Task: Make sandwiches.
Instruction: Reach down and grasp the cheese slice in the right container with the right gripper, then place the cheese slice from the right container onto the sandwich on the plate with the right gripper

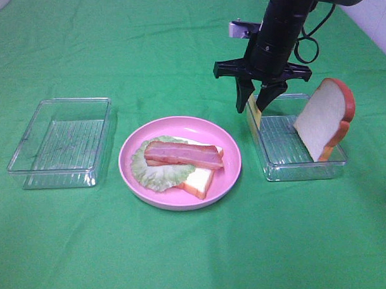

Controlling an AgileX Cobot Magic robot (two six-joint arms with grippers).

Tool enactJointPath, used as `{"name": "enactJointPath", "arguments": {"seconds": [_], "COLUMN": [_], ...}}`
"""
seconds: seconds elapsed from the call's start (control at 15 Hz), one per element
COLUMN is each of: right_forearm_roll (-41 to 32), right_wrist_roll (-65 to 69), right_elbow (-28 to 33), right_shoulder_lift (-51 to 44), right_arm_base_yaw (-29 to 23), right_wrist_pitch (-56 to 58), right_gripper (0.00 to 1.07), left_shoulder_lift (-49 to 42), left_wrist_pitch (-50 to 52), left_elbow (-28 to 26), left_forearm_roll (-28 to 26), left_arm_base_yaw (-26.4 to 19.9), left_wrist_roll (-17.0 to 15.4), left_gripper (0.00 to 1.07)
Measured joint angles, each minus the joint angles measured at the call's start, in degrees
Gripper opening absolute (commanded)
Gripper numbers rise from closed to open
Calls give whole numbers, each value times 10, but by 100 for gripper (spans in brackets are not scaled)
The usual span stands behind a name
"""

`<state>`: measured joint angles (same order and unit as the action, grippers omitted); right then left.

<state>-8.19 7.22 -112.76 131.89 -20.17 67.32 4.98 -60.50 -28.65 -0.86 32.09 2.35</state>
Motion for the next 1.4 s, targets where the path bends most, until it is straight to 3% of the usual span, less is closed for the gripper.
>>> {"name": "enactJointPath", "arguments": {"seconds": [0.13,0.2,0.27,0.73,1.07,1.4], "right_forearm_roll": [7,10,11,15,10,-146], "right_wrist_roll": [0,0,0,0,-10,-77], "right_elbow": [0,0,0,0,-5,23], "right_shoulder_lift": [0,0,0,-9,-92,-138], "right_arm_base_yaw": [0,0,0,0,0,-3], "right_wrist_pitch": [0,1,2,14,19,21], "right_gripper": [23,5,0,0,0,0], "left_shoulder_lift": [0,0,0,0,0,0], "left_wrist_pitch": [0,0,0,0,0,0], "left_elbow": [0,0,0,0,0,0], "left_forearm_roll": [0,0,0,0,0,0], "left_arm_base_yaw": [0,0,0,0,0,0], "left_wrist_roll": [0,0,0,0,0,0], "left_gripper": [84,84,84,84,84,84]}}
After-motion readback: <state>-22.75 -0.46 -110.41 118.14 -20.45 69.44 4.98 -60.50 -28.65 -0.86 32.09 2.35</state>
